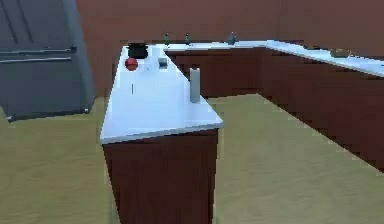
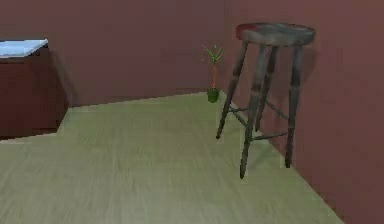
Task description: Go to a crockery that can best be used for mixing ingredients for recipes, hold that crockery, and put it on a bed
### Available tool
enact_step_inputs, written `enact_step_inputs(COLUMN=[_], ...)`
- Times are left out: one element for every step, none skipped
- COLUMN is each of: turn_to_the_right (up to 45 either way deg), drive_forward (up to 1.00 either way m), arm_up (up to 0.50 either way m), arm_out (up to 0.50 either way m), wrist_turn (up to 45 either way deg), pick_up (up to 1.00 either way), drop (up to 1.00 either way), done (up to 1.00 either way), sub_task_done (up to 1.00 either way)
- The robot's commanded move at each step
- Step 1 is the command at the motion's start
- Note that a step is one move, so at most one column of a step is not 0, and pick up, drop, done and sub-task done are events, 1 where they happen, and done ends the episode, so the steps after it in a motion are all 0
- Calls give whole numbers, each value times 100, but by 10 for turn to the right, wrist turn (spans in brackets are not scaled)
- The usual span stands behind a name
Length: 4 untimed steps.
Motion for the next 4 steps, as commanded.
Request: enact_step_inputs(turn_to_the_right=[450, 0, -120, 0], drive_forward=[0, 70, 0, 45], arm_up=[0, 0, 0, 0], arm_out=[0, 0, 0, 0], wrist_turn=[0, 0, 0, 0], pick_up=[0, 0, 0, 0], drop=[0, 0, 0, 0], done=[0, 0, 0, 0], sub_task_done=[0, 0, 0, 0])
